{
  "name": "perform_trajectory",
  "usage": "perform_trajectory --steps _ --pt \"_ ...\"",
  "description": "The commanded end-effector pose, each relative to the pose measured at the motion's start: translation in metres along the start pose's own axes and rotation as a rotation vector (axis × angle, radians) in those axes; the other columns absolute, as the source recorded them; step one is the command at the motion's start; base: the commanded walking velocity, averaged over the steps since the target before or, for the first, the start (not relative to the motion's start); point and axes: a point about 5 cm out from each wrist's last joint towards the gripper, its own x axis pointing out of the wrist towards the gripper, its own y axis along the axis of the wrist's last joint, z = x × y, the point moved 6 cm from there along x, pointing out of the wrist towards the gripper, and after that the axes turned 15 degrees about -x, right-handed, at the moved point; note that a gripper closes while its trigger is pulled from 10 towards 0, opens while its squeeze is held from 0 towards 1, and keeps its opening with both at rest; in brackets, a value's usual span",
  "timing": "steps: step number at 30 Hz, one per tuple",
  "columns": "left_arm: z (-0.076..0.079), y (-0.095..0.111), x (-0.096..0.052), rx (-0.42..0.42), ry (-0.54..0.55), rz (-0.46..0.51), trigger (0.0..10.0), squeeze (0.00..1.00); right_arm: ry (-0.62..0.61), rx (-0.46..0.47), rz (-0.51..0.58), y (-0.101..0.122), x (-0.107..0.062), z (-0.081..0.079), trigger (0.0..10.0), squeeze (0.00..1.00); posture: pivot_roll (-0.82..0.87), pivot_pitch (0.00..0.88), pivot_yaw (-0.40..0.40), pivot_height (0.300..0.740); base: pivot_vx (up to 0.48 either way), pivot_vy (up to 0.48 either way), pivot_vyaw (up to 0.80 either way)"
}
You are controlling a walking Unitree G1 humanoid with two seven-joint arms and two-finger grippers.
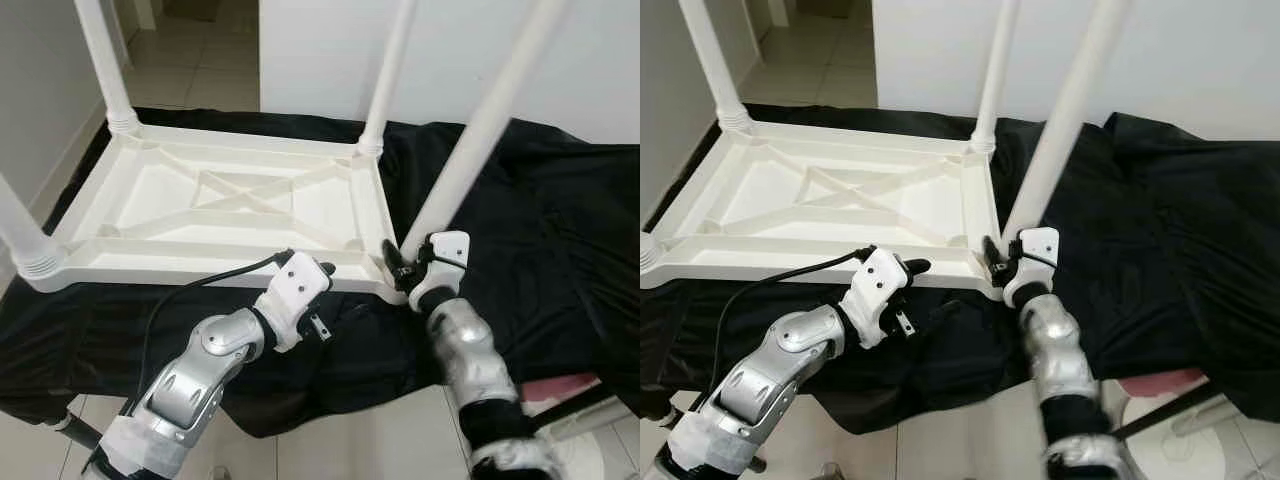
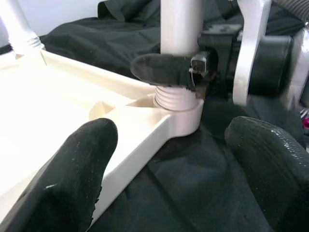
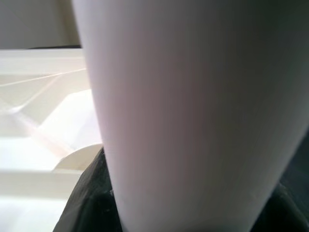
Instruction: Building children table
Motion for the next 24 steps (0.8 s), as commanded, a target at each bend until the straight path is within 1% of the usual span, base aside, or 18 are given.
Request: perform_trajectory --steps 1,2,3,4,5,7,9,12,15,18,19,20,21,23,24 --pt "0.010 -0.004 0.001 -0.002 -0.093 -0.023 10.0 0.00 -0.134 0.030 -0.095 -0.023 -0.012 0.007 10.0 0.00 0.02 0.000 -0.096 0.740 0.000 0.000 0.00" --pt "0.010 -0.004 0.001 -0.002 -0.093 -0.023 10.0 0.00 -0.134 0.030 -0.095 -0.023 -0.012 0.007 10.0 0.00 0.02 0.000 -0.096 0.740 0.000 0.000 0.00" --pt "0.010 -0.003 0.001 -0.001 -0.092 -0.023 10.0 0.00 -0.133 0.043 -0.104 -0.023 -0.013 0.002 10.0 0.00 0.02 0.000 -0.096 0.740 0.000 0.000 0.00" --pt "0.010 -0.003 0.001 -0.002 -0.092 -0.022 10.0 0.00 -0.092 0.059 -0.092 -0.020 -0.013 -0.008 10.0 0.00 0.02 0.000 -0.094 0.740 0.000 0.000 0.00" --pt "0.010 -0.003 0.001 -0.003 -0.092 -0.021 10.0 0.00 -0.064 0.066 -0.087 -0.019 -0.013 -0.014 10.0 0.00 0.02 0.000 -0.093 0.740 0.000 0.000 0.00" --pt "0.010 -0.003 0.001 -0.004 -0.091 -0.021 10.0 0.00 -0.051 0.066 -0.082 -0.017 -0.013 -0.016 10.0 0.00 0.02 0.000 -0.093 0.740 0.000 0.000 0.00" --pt "0.010 -0.003 0.000 -0.004 -0.092 -0.021 10.0 0.00 -0.050 0.066 -0.086 -0.018 -0.012 -0.015 10.0 0.00 0.03 0.000 -0.090 0.740 0.000 0.000 0.00" --pt "0.011 -0.004 -0.001 -0.004 -0.093 -0.024 10.0 0.00 -0.082 0.055 -0.110 -0.019 -0.013 -0.010 10.0 0.00 0.03 0.000 -0.088 0.740 0.000 0.000 0.00" --pt "0.012 -0.005 -0.001 -0.004 -0.093 -0.025 10.0 0.00 -0.098 0.048 -0.111 -0.018 -0.015 -0.011 10.0 0.00 0.03 0.000 -0.087 0.740 0.000 0.000 0.00" --pt "0.012 -0.004 -0.001 -0.005 -0.093 -0.023 10.0 0.00 -0.088 0.055 -0.103 -0.017 -0.015 -0.012 10.0 0.00 0.03 0.000 -0.087 0.740 0.000 0.000 0.00" --pt "0.012 -0.004 -0.001 -0.005 -0.090 -0.022 10.0 0.00 -0.065 0.075 -0.084 -0.013 -0.014 -0.014 10.0 0.94 0.03 0.000 -0.087 0.740 0.000 0.000 0.00" --pt "0.011 -0.003 0.000 -0.001 -0.084 -0.016 10.0 0.00 -0.043 0.081 -0.052 -0.008 -0.014 -0.014 10.0 1.00 0.04 0.000 -0.089 0.740 0.000 0.000 0.00" --pt "0.011 -0.003 0.000 -0.001 -0.084 -0.016 10.0 0.00 -0.043 0.081 -0.052 -0.008 -0.014 -0.014 10.0 1.00 0.04 0.000 -0.089 0.740 0.000 0.000 0.00" --pt "0.008 -0.002 0.000 0.029 -0.052 0.003 10.0 0.00 -0.006 0.072 -0.005 -0.001 -0.015 -0.015 10.0 1.00 0.04 0.000 -0.090 0.740 0.000 0.000 0.00" --pt "0.008 -0.002 0.000 0.029 -0.052 0.003 10.0 0.00 -0.006 0.072 -0.005 -0.001 -0.015 -0.015 10.0 1.00 0.04 0.000 -0.090 0.740 0.000 0.000 0.00"
